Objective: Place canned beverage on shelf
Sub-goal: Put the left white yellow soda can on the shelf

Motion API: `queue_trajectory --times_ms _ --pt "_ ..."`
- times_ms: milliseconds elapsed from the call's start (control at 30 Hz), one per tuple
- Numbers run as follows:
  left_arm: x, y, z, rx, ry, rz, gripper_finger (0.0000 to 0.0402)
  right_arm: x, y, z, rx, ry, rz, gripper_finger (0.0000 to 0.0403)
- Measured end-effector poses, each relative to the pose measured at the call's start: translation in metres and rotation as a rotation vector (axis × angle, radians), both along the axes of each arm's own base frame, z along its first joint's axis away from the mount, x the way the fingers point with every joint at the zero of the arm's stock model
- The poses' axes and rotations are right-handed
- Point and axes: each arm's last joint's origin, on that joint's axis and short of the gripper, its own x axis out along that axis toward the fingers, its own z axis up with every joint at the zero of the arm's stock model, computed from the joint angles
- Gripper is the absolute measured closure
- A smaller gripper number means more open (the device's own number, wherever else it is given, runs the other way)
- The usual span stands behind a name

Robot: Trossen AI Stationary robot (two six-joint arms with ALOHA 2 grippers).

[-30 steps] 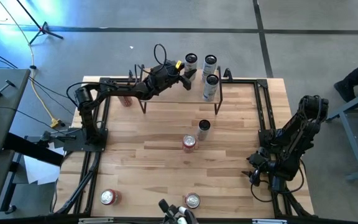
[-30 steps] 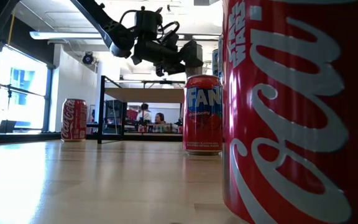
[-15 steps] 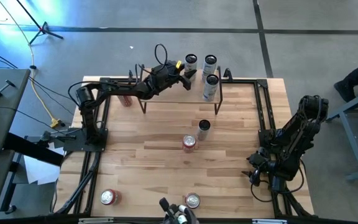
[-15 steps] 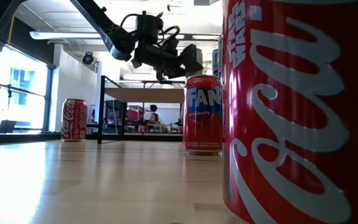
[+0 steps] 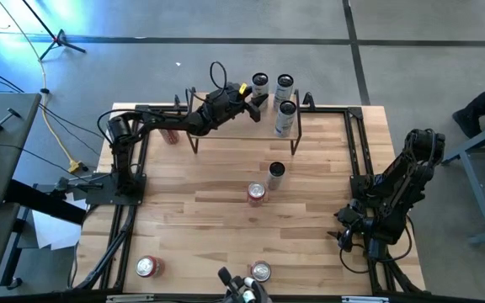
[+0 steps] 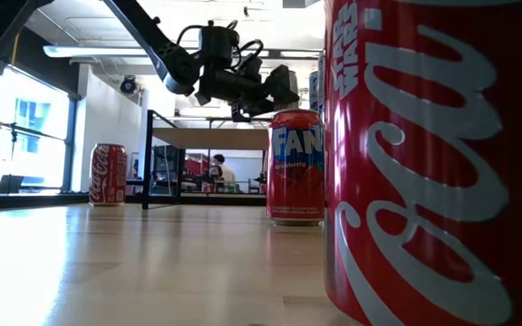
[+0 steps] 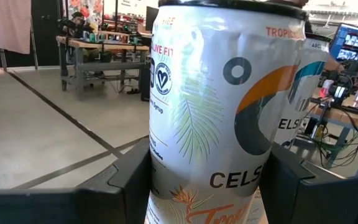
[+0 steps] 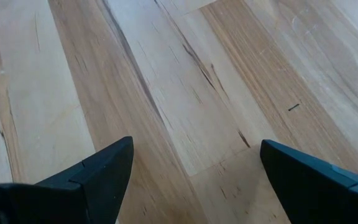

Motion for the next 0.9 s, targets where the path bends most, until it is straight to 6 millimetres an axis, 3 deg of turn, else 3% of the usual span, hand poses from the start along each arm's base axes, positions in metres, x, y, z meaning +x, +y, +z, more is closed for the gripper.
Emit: queue_trajectory --times_ms 567,900 --pt "-0.0032 -0.0061 0.0088 0.035 0.059 0.022 0.0203 0.0 0.0001 0.0 0.001 0.001 0.0 0.0064" --pt "-0.0019 -0.0085 0.0094 0.044 0.061 0.018 0.0146 0.0 0.0001 -0.0001 0.002 0.004 0.0 0.0064"
